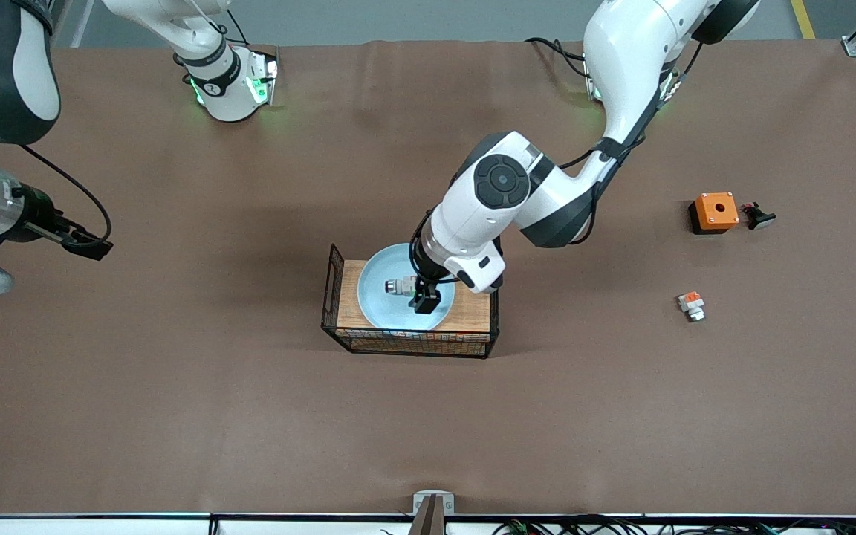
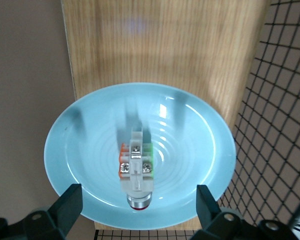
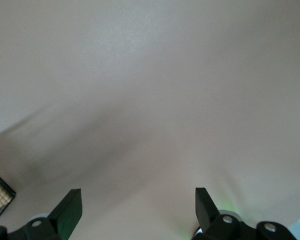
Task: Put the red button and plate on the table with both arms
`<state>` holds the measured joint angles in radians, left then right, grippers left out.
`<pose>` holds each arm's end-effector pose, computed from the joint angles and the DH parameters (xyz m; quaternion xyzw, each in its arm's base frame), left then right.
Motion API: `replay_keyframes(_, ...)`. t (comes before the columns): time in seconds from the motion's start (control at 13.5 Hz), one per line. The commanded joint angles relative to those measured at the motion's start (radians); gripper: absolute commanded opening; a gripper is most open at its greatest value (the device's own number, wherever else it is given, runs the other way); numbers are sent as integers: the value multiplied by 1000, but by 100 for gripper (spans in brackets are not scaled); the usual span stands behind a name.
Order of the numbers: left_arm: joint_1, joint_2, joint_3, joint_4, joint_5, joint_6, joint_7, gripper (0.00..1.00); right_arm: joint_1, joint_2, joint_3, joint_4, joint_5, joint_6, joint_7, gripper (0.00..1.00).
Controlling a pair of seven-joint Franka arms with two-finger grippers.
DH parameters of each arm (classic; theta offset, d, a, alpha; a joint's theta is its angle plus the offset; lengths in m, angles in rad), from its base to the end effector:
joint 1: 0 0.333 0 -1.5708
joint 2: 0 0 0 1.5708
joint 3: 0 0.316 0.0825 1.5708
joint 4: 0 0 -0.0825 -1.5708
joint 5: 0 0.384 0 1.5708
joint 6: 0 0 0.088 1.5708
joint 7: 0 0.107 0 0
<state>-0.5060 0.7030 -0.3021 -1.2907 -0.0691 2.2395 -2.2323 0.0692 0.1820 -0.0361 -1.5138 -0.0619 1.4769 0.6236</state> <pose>0.5669 -0.5092 0.3731 0.7009 0.6898 -0.1137 0.1416 0.5921 0.0142 0.5396 0.9506 -0.2887 -0.0922 0.0676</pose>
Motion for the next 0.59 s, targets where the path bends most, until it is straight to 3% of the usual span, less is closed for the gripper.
replay_keyframes(0.0, -17, 26, 6, 25, 2, 3, -15, 100, 12, -13, -2, -19, 19, -3, 42, 100)
replay_keyframes(0.45, -25, 47, 8, 21, 9, -3, -13, 99, 15, -12, -2, -22, 31, -9, 87, 100)
replay_keyframes(0.52, -25, 49, 8, 21, 11, -3, -13, 93, 17, -12, -2, -22, 31, -9, 88, 100)
